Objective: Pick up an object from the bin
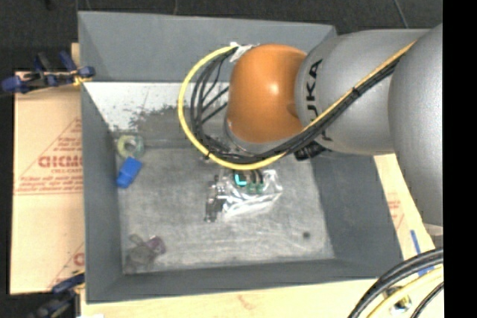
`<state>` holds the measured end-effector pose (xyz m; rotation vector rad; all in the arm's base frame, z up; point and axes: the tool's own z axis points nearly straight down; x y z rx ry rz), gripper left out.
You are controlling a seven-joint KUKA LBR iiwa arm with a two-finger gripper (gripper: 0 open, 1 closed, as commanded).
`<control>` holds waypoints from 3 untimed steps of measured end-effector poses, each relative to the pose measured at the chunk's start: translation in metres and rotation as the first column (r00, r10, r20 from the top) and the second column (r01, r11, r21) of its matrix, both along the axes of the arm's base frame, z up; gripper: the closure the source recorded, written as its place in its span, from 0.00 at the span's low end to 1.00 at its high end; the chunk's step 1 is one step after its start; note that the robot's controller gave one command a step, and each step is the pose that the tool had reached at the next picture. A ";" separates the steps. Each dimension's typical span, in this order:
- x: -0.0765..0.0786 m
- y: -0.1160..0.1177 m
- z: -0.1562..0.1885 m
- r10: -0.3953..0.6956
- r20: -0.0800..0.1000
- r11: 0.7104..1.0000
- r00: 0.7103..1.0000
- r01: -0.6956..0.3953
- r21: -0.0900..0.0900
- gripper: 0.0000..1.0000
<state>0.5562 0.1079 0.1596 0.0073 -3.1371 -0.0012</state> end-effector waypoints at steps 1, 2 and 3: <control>0.013 -0.060 -0.088 0.017 0.014 1.000 1.000 -0.017 0.002 0.00; 0.015 -0.058 -0.083 0.017 0.020 1.000 1.000 -0.017 0.003 1.00; 0.047 -0.076 0.102 0.152 0.018 0.988 0.988 -0.152 -0.004 1.00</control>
Offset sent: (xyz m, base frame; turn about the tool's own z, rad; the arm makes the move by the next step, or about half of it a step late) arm 0.0094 -0.0581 -0.0896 -0.0220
